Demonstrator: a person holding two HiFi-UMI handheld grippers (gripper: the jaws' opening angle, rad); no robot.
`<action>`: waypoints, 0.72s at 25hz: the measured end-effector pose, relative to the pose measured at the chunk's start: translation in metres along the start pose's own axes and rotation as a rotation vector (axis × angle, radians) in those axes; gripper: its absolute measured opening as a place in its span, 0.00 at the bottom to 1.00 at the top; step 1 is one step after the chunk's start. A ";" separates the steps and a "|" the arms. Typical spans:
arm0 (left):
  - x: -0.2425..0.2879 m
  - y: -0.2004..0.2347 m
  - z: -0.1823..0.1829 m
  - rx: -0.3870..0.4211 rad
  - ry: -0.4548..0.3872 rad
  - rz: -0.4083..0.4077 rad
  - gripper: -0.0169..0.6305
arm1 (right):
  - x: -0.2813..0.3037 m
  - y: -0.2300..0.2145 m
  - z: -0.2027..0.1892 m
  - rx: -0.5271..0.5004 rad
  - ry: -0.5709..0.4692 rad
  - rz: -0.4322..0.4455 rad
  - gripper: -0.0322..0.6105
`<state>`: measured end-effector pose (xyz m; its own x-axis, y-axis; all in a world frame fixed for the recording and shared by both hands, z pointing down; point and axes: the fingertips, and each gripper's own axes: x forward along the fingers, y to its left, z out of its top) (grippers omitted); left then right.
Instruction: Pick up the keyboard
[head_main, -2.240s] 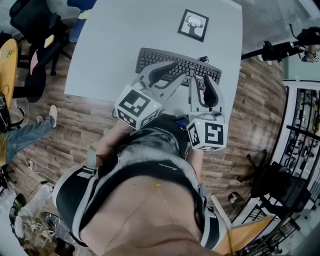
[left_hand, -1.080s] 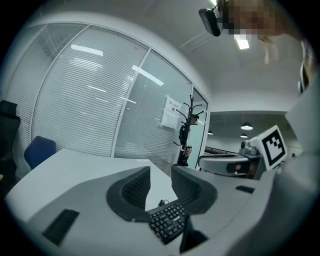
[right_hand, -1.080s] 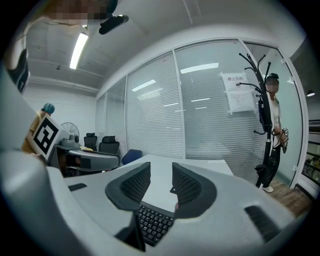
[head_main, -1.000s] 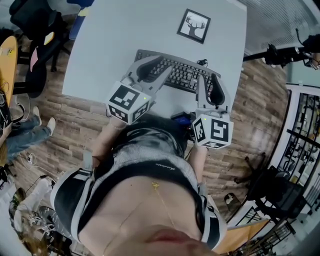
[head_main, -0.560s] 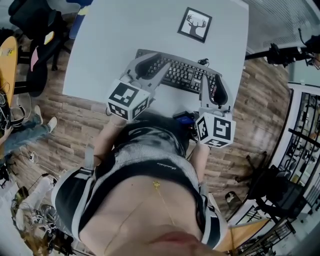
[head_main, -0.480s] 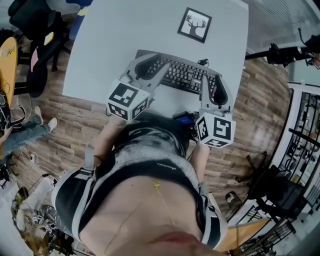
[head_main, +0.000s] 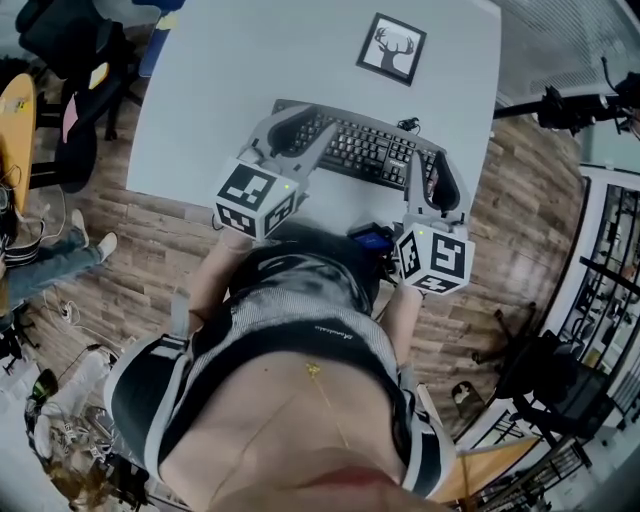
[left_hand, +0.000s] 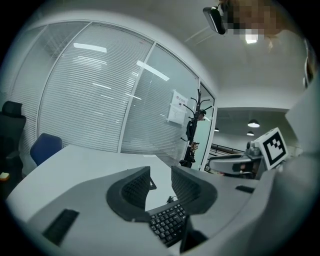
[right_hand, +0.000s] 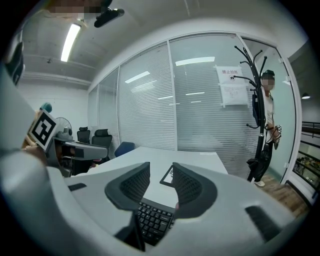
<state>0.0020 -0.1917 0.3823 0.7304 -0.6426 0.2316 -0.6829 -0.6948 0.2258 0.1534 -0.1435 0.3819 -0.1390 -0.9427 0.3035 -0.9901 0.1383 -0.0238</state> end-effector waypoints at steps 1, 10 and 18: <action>0.001 0.002 -0.001 -0.002 0.002 0.003 0.19 | 0.001 -0.001 -0.001 0.000 0.003 -0.002 0.27; 0.006 0.018 -0.015 -0.015 0.031 0.039 0.19 | 0.008 -0.015 -0.017 0.004 0.052 -0.031 0.28; 0.006 0.042 -0.042 -0.044 0.086 0.084 0.19 | 0.014 -0.043 -0.050 0.006 0.133 -0.081 0.28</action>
<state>-0.0231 -0.2112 0.4334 0.6674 -0.6667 0.3317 -0.7433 -0.6232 0.2430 0.1953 -0.1472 0.4349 -0.0552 -0.9019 0.4285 -0.9981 0.0611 0.0002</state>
